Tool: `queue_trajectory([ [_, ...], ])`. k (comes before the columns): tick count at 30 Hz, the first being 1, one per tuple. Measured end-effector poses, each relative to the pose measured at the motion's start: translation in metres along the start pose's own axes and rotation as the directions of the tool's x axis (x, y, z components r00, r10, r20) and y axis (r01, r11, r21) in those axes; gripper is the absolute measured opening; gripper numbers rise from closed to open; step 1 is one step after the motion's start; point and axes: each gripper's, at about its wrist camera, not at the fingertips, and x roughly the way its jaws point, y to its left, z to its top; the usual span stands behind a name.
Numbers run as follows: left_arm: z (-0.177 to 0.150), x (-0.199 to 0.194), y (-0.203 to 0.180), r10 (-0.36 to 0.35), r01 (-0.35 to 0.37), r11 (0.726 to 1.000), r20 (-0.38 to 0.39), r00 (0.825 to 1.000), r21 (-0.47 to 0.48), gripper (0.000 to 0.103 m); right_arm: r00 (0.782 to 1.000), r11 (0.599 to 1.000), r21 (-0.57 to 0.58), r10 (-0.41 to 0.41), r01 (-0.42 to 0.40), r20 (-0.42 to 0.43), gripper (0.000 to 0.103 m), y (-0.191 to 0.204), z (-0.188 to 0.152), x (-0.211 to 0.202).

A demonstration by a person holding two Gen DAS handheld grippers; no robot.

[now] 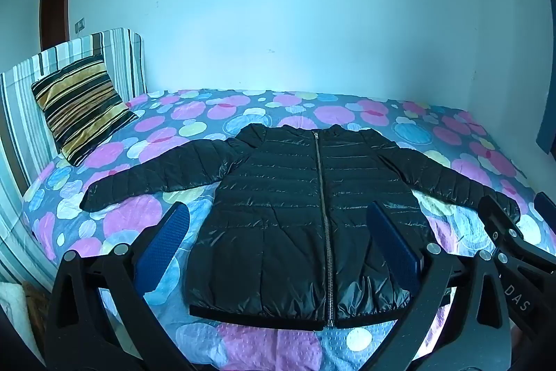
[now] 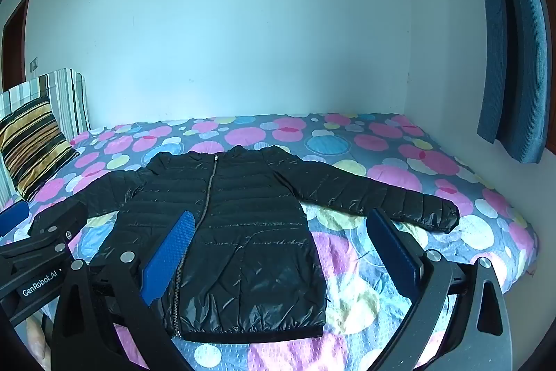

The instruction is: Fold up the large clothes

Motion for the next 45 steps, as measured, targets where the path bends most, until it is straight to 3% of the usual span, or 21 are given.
queue_trajectory([
  [45, 0.0034, -0.0049, -0.0041, 0.000, 0.000, 1.000, 0.015, 1.000, 0.022, 0.101, 1.000, 1.000, -0.011, -0.006, 0.006, 0.001, 0.098, -0.0013, 0.0002, 0.0020],
])
